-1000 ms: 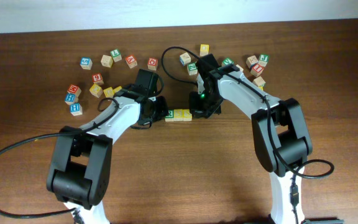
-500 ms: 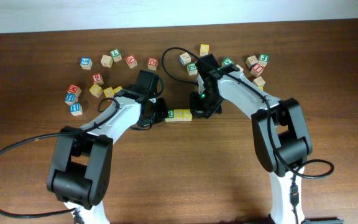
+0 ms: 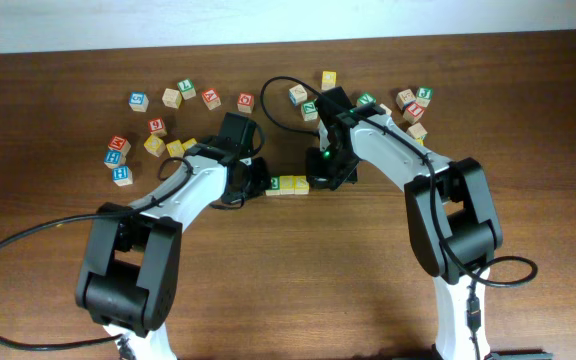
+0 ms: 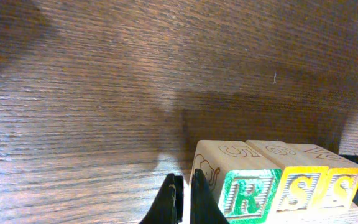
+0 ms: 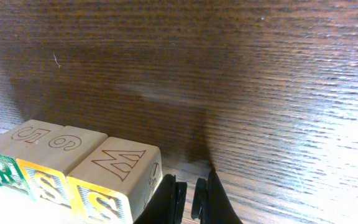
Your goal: Spell out RSS
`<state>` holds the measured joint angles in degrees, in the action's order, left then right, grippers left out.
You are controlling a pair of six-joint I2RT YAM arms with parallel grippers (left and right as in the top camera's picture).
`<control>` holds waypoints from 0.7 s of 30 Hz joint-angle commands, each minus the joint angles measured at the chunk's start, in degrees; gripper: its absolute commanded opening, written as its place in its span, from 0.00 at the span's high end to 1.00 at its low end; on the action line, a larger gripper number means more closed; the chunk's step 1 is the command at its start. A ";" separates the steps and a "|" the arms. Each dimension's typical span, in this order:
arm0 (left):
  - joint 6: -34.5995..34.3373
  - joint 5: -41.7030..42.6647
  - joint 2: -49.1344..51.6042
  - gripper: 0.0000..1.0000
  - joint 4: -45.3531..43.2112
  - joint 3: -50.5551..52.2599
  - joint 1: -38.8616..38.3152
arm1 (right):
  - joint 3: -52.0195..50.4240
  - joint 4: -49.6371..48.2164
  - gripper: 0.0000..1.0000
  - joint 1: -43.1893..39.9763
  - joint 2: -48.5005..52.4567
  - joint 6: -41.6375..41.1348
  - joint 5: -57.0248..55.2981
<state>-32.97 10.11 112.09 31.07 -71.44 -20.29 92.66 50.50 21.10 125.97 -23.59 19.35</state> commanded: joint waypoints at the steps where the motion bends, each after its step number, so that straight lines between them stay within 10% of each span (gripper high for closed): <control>1: 1.11 0.20 0.83 1.00 0.20 0.31 -0.81 | -0.72 0.02 0.96 0.26 1.16 0.24 -0.46; 21: 1.14 -0.04 0.83 1.00 -0.24 0.31 -0.81 | -0.07 1.55 0.96 0.26 1.14 0.22 -0.50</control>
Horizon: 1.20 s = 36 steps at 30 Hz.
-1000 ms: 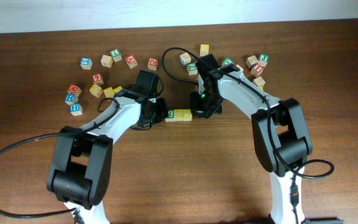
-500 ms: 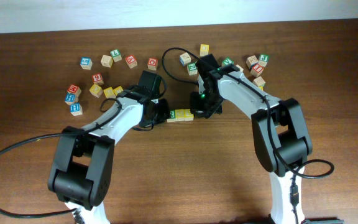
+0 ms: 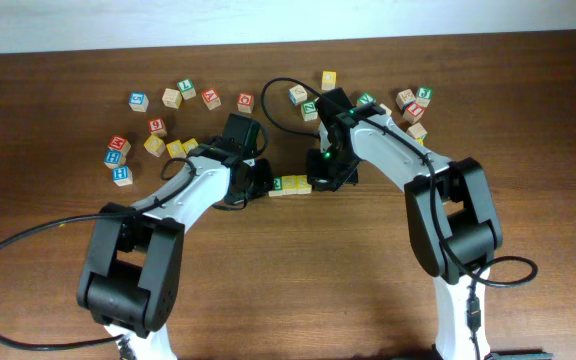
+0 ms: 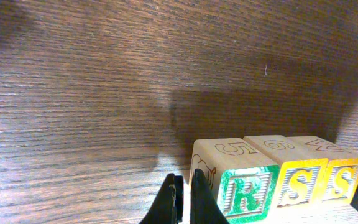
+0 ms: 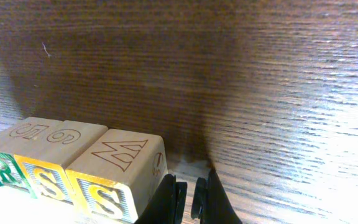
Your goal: Spell out RSS
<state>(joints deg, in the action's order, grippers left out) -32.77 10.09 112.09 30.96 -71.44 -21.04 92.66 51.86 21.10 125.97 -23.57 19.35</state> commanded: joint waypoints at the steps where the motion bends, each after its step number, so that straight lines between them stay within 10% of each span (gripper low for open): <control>1: 0.94 -0.02 0.83 1.00 -0.11 0.31 -0.07 | -0.07 0.20 0.96 0.26 1.14 0.20 -0.50; 17: 0.92 -5.29 0.83 0.77 2.80 0.24 0.94 | 5.88 7.87 0.96 0.20 1.14 0.15 -6.19; 36: -0.46 -5.01 0.83 1.00 5.77 -0.98 3.98 | 5.57 6.60 0.96 2.58 1.16 0.13 -4.70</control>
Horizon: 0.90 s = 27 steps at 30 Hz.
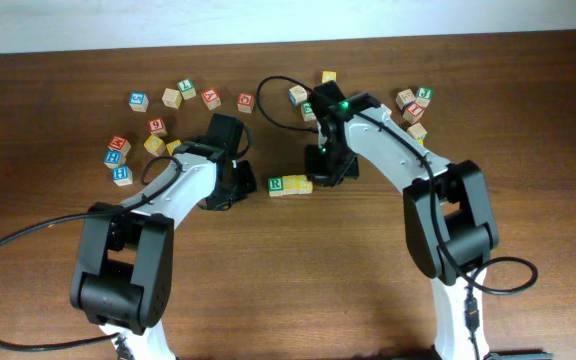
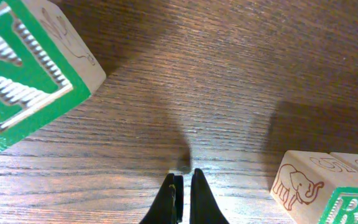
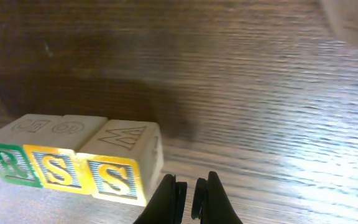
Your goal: Spell out RSS
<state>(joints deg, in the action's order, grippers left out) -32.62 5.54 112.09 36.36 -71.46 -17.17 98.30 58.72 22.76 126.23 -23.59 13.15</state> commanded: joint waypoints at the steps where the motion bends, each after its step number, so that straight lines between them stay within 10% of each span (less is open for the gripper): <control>1: -0.61 -0.46 0.83 1.00 0.44 -0.96 0.11 | -0.07 -0.26 0.96 1.16 0.90 0.15 1.60; 17: -0.55 -0.46 0.22 1.00 4.50 -2.89 0.09 | 2.73 2.93 0.96 -0.76 0.72 0.22 0.50; 27: 0.57 -0.52 -16.28 0.98 11.67 -4.83 0.09 | 10.03 19.37 0.95 -6.25 -16.90 0.90 -4.70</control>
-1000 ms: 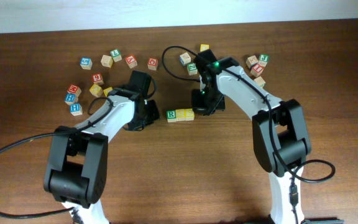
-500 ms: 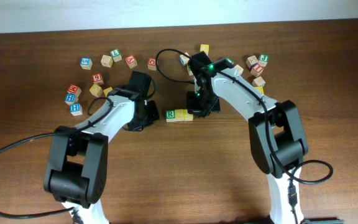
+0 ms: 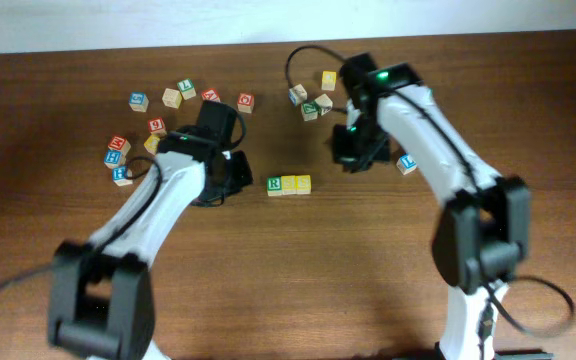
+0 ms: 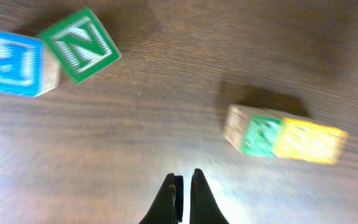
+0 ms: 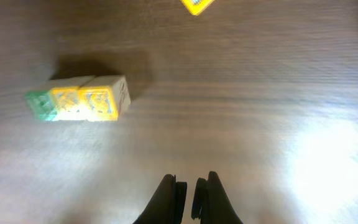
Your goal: Spell out RSS
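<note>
Three blocks stand in a row (image 3: 288, 184) mid-table: a green R (image 3: 275, 184), then two yellow S blocks (image 3: 296, 184). The same row (image 4: 284, 134) shows blurred at the right of the left wrist view, and the row (image 5: 79, 98) lies at the upper left of the right wrist view. My left gripper (image 3: 230, 180) is raised to the left of the row, its fingers (image 4: 197, 193) shut on nothing. My right gripper (image 3: 348, 158) is raised to the right and behind it, its fingers (image 5: 213, 193) shut and empty. Neither gripper touches the row.
Loose letter blocks lie scattered at the back left (image 3: 158, 125) and back middle (image 3: 313, 100), with a blue one (image 3: 405, 164) by the right arm. A green N block (image 4: 81, 45) and a blue P block (image 4: 14, 53) lie beyond my left gripper. The wooden table (image 3: 298, 270) carries everything.
Both grippers have risen higher and drawn further from the row. The right arm has swung back and to the right. The three blocks have not moved.
First both shut grippers pressed against the ends of the R-S-S row, left at the R, right at the last S. Then they still flanked it closely. Later each had backed off a little, and now both hang well clear of the row.
</note>
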`<state>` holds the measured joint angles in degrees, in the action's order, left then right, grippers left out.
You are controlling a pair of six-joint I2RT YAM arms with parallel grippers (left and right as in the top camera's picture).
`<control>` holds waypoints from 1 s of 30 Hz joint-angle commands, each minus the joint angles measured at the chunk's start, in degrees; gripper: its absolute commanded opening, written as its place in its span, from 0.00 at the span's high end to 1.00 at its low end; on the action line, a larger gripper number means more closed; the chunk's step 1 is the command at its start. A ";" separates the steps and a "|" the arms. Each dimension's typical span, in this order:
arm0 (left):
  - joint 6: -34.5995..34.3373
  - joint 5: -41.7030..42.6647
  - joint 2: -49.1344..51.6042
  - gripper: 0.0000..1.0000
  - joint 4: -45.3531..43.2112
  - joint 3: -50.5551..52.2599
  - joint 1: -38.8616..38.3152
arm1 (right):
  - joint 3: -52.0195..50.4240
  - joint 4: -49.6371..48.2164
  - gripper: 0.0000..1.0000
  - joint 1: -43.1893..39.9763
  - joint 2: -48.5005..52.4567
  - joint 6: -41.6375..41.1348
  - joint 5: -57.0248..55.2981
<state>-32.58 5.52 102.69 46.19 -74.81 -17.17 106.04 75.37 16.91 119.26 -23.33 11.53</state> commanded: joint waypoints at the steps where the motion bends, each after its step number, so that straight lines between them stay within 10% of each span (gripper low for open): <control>1: 0.50 -0.44 -9.55 0.83 3.67 -1.49 0.09 | 2.29 5.22 0.91 -0.37 -14.05 0.63 -4.59; 5: 0.50 -0.42 -15.08 0.19 9.35 -1.49 0.09 | 2.16 11.74 0.64 0.22 -24.02 0.63 -8.02; 7: 0.50 -0.42 -17.38 0.05 11.69 -1.49 0.09 | 1.86 14.45 0.44 1.09 -28.96 0.61 -9.22; 9: 0.48 -0.39 -20.09 0.03 14.08 -1.49 0.09 | 1.18 16.83 0.02 1.97 -34.07 0.59 -10.40; 30: -19.19 -16.37 -59.91 0.06 27.63 10.49 -17.55 | -24.13 11.26 0.02 4.20 -77.40 -1.57 -10.54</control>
<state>-42.17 -5.08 48.93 73.63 -70.39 -31.83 82.96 86.91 20.80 42.44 -24.25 1.74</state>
